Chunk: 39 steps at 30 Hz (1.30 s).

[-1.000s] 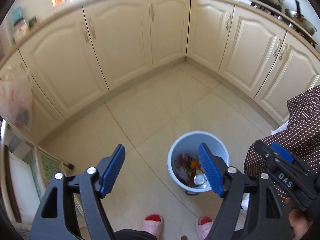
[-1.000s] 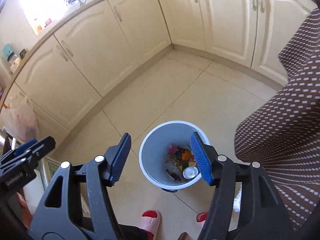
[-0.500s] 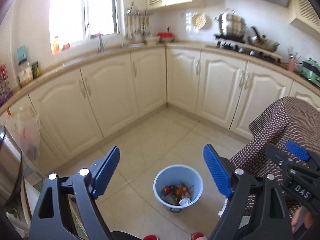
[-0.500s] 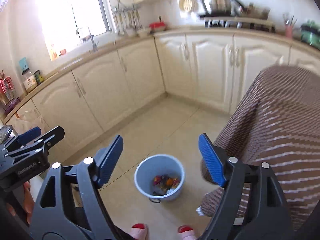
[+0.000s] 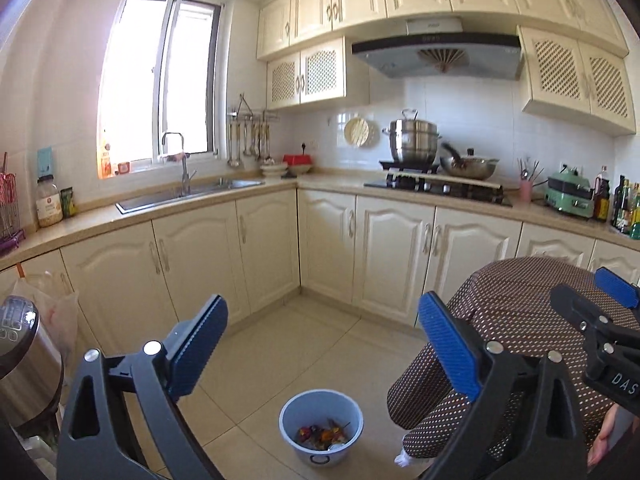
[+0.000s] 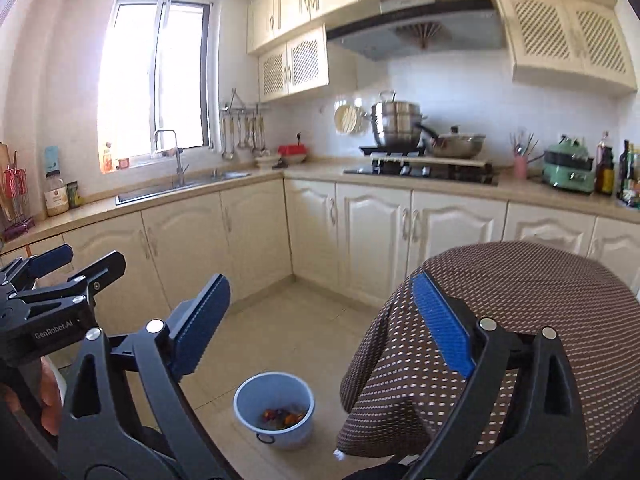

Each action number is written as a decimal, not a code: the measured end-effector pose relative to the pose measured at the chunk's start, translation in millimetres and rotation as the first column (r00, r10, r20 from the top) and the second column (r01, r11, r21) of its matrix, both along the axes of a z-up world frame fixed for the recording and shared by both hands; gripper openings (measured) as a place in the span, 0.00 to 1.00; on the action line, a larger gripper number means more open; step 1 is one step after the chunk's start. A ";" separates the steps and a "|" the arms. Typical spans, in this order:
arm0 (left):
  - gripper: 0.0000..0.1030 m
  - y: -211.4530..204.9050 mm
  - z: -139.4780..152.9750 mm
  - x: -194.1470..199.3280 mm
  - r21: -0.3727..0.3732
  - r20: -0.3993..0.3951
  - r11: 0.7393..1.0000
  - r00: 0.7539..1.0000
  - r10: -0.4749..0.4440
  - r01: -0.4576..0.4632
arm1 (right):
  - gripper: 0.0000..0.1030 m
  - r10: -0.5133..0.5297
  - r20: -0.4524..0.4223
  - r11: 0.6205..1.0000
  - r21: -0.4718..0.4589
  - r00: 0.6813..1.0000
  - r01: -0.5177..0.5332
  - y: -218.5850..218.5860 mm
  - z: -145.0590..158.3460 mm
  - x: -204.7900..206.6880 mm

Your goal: Collect trash

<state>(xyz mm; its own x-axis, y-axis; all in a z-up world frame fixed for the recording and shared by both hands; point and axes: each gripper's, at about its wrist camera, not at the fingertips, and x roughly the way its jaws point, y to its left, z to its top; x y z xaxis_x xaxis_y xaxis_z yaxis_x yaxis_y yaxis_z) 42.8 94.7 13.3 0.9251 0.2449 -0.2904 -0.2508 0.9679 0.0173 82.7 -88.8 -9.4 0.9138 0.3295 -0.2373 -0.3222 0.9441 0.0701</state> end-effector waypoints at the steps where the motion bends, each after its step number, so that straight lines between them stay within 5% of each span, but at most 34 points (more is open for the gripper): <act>1: 0.92 -4.0 3.7 -5.6 0.003 0.014 1.000 1.000 -0.007 0.007 | 0.89 -0.006 0.020 1.000 0.004 1.000 0.006 -4.7 4.6 -7.6; 12: 0.93 -46.3 30.8 -50.7 0.059 0.119 0.997 0.992 -0.050 0.044 | 0.92 -0.048 0.138 0.999 0.017 0.989 0.046 -30.1 27.7 -60.2; 39: 0.93 -54.7 18.0 -54.1 0.065 0.126 0.994 0.988 -0.094 0.087 | 0.93 -0.080 0.176 0.996 -0.011 0.981 0.084 -31.7 19.0 -76.7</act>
<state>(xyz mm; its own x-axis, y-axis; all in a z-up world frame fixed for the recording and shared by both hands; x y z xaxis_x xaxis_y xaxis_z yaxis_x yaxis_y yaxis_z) -11.2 40.0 31.4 0.9729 0.1715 -0.1554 -0.1659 0.9850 0.0484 6.0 -120.5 9.6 0.9655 0.2487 -0.0769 -0.2493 0.9684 0.0018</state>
